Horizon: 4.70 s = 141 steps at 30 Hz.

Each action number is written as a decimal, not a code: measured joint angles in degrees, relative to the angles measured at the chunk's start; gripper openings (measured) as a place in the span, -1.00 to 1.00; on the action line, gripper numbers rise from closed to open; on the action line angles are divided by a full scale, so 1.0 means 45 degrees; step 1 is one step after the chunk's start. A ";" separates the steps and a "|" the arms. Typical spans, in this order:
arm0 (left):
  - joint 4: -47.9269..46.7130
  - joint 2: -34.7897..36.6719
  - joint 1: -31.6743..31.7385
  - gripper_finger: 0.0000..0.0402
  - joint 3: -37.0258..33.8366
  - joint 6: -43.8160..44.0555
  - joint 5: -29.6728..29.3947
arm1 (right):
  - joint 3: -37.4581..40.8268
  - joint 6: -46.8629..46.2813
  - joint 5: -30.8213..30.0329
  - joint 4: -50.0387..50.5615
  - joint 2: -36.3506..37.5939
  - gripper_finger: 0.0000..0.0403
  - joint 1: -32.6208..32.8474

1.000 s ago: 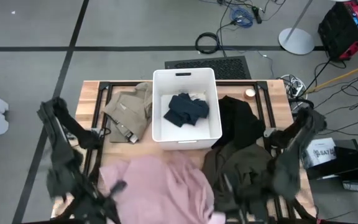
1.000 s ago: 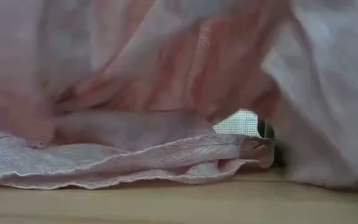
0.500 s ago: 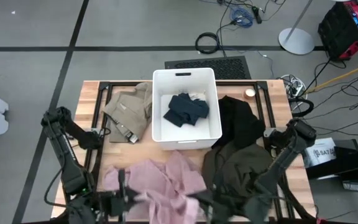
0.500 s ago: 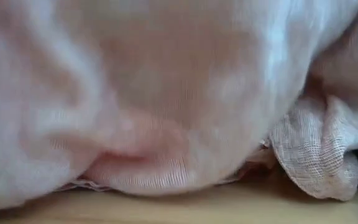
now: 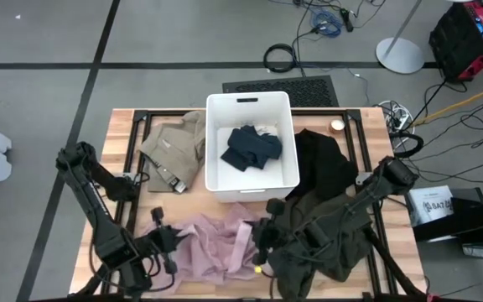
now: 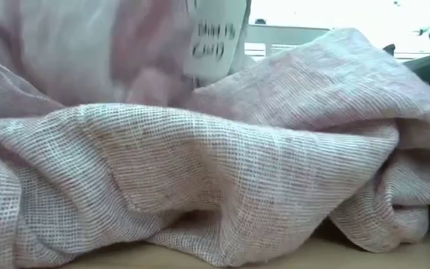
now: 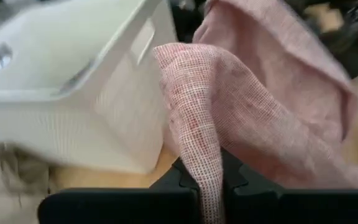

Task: Sort clothes
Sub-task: Put the pink shirt into the white laundry bin

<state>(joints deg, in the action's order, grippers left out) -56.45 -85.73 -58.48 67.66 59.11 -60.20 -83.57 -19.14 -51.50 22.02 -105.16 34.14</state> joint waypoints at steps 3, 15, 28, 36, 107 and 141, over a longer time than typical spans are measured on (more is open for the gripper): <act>0.0059 -0.0005 0.0073 -0.93 -0.1138 0.1448 0.0513 | 0.0902 -0.0814 0.0995 -0.0299 0.0000 -1.00 -0.0234; 0.1861 -0.0024 0.0938 -0.94 -0.3203 0.3459 0.6276 | 0.2706 -0.1611 0.4831 -0.2642 0.0000 -1.00 -0.1297; 0.2088 -0.0024 0.0834 -0.43 -0.2710 0.1524 0.6108 | 0.2701 -0.1514 0.4812 -0.2651 0.0005 -1.00 -0.1353; -0.0427 0.0242 0.0217 0.20 -0.0187 0.0136 0.5101 | 0.2701 -0.1509 0.4855 -0.2641 0.0005 -1.00 -0.1353; -0.0610 0.0631 0.0181 -0.94 -0.0496 0.3863 0.5821 | 0.2691 -0.1223 0.5847 -0.2260 0.0005 -1.00 -0.1604; 1.0489 -0.3751 0.5678 -0.91 -0.0271 -0.5315 0.8159 | 0.1048 -0.6148 0.8131 0.4166 0.1589 -0.18 -0.1444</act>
<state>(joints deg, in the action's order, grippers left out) -9.24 -102.61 -32.93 66.43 35.19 -23.48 -78.86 -46.81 -14.91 40.76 -98.01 27.64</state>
